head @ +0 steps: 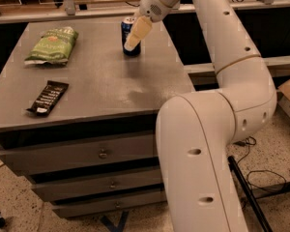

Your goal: Move pepsi can near green jalapeno chip bag

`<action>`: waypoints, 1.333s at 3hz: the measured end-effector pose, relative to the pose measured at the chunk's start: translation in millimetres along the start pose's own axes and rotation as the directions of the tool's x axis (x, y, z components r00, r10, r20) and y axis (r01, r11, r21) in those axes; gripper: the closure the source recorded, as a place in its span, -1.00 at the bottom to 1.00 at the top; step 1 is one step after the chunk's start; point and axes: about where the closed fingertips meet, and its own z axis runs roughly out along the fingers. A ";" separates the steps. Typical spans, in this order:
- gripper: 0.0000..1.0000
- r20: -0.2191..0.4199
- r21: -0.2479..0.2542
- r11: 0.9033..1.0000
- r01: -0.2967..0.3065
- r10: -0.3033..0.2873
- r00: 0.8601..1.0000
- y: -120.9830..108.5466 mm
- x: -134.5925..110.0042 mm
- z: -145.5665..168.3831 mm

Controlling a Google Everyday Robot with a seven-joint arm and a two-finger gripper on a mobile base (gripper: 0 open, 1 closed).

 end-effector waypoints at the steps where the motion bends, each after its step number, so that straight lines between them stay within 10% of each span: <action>1: -0.08 0.029 -0.042 0.999 -0.033 0.035 0.999 2.6 -6.7 21.3; 4: 0.98 0.159 -0.127 0.990 -0.056 0.076 0.984 14.3 -23.1 28.1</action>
Offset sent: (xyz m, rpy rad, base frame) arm 0.0364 0.0248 0.0148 0.1164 0.1175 0.0340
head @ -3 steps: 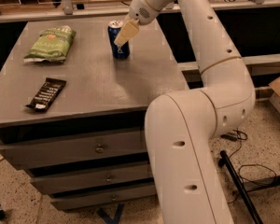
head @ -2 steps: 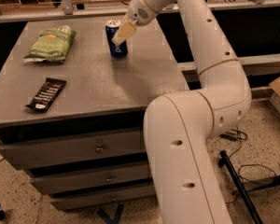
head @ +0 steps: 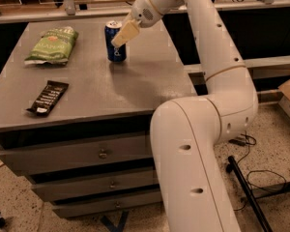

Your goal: Move pepsi can near green jalapeno chip bag

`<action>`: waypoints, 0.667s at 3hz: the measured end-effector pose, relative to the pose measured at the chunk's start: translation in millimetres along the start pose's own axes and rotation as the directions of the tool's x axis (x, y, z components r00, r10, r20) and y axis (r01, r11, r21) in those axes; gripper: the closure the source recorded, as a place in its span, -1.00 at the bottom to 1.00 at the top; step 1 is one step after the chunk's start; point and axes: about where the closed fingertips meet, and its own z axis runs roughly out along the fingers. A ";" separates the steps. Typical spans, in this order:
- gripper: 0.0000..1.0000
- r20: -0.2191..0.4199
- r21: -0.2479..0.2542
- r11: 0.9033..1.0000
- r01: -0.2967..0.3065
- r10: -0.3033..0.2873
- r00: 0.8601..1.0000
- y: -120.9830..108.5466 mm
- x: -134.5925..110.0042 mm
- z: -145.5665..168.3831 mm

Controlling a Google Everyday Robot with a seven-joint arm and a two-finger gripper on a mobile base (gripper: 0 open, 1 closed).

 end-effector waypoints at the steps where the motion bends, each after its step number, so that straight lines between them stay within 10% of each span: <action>1: 1.00 0.004 0.002 1.000 -0.001 0.000 1.000 -1.3 -1.1 2.4; 2: 1.00 0.111 0.048 0.999 -0.002 -0.003 0.994 -19.7 -24.4 15.6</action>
Offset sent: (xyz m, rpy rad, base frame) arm 0.0190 0.0330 0.0095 0.2017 -0.0791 -0.0600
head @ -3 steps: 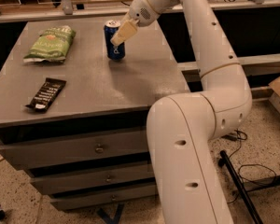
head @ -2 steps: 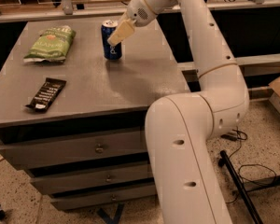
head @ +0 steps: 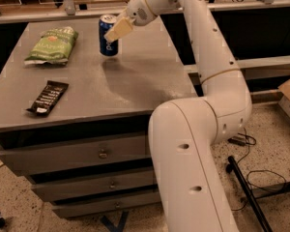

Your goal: Move pepsi can near green jalapeno chip bag

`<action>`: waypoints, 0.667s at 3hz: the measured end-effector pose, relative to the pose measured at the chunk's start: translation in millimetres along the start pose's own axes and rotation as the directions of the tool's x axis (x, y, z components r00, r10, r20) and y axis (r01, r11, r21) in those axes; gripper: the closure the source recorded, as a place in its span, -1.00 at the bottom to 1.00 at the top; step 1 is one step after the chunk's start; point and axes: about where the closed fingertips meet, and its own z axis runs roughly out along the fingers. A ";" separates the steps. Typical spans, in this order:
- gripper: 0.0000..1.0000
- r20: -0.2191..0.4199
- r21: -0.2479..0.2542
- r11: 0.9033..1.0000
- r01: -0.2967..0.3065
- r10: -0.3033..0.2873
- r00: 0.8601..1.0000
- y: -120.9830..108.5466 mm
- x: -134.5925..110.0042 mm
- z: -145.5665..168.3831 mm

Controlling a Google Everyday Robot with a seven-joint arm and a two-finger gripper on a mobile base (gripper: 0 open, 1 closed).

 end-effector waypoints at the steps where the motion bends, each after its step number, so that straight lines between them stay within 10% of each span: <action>1: 1.00 0.076 0.062 0.998 0.004 -0.009 0.997 -17.0 -31.1 22.3; 2: 0.95 0.024 0.078 0.997 -0.014 0.012 1.000 -16.5 -43.2 52.3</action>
Offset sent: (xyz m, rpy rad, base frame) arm 0.0126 0.0776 0.0078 -0.0103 -0.0690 -0.1197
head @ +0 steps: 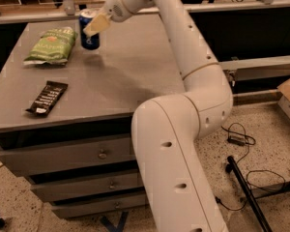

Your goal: Move pepsi can near green jalapeno chip bag

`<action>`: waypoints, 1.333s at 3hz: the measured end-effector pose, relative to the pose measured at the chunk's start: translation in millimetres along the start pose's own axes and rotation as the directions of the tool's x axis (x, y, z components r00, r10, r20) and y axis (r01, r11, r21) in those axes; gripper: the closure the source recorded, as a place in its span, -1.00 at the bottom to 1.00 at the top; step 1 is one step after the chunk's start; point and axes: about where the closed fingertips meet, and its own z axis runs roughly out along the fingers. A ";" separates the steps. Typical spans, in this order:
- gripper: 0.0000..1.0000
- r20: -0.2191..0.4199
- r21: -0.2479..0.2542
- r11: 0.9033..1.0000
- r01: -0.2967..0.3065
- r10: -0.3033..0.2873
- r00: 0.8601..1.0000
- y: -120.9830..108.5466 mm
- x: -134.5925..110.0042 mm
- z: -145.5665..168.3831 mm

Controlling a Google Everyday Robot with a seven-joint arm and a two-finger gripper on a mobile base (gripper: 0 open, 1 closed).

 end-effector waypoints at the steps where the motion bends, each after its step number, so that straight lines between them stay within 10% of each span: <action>1: 0.32 -0.053 -0.042 0.999 -0.034 0.032 0.998 15.0 2.6 26.4; 4: -1.00 -0.054 -0.056 0.998 -0.035 0.032 0.998 17.2 5.1 38.5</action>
Offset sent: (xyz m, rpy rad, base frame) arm -0.0072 0.0195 -0.0146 -0.0347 0.0521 0.0120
